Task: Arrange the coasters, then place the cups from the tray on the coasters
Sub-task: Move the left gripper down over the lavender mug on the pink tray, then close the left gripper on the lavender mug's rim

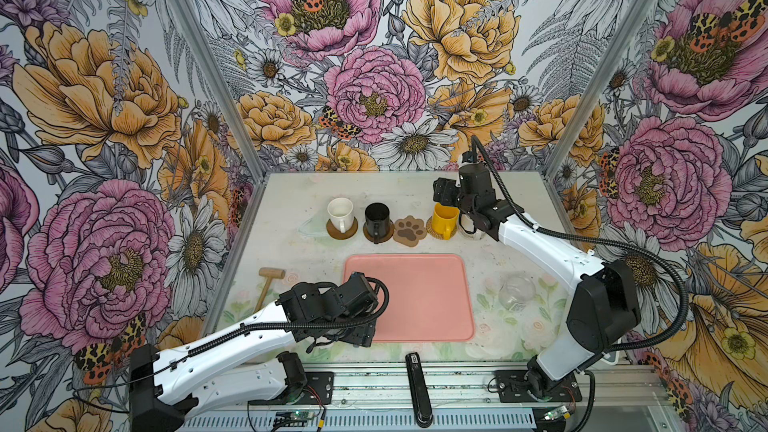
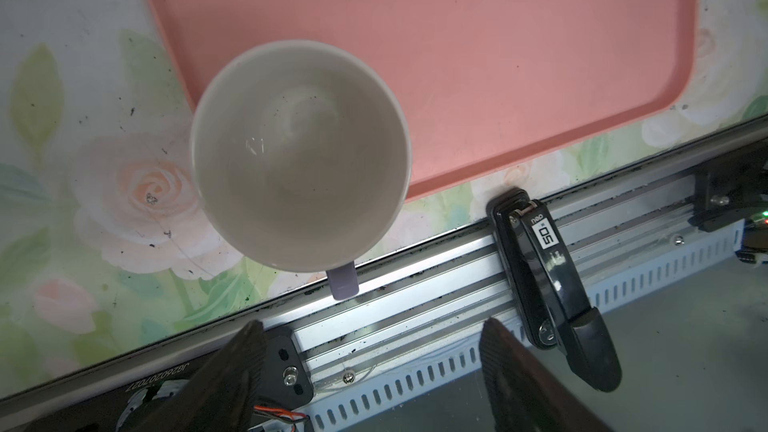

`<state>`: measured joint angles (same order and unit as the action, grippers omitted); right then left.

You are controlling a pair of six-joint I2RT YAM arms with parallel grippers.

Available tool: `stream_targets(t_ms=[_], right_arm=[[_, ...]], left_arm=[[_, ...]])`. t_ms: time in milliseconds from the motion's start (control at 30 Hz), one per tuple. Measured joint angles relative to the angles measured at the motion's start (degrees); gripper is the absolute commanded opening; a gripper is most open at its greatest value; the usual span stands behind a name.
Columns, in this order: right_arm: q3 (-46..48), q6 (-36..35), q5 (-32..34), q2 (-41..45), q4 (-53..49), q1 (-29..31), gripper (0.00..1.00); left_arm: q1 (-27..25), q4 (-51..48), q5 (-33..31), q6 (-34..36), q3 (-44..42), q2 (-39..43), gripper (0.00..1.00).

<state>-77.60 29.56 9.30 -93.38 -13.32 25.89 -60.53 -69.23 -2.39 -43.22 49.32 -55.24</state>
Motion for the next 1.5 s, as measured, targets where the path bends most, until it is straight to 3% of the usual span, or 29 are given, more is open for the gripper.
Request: stream_targets(t_ms=[700, 833, 1500], right_arm=[[0.0, 0.9, -2.1, -1.5, 0.8, -0.5, 0.81], [0.0, 0.9, -2.1, -1.6, 0.8, -0.6, 0.81], [0.0, 1.1, -2.6, -2.0, 1.4, -0.9, 0.81]], left_arm=[[-0.1, 3.4, 1.8, -1.7, -3.1, -8.2, 0.81], [-0.1, 5.3, 1.9, -1.8, -4.6, -8.3, 0.75], [1.5, 12.2, 2.5, -3.4, -10.5, -7.2, 0.63]])
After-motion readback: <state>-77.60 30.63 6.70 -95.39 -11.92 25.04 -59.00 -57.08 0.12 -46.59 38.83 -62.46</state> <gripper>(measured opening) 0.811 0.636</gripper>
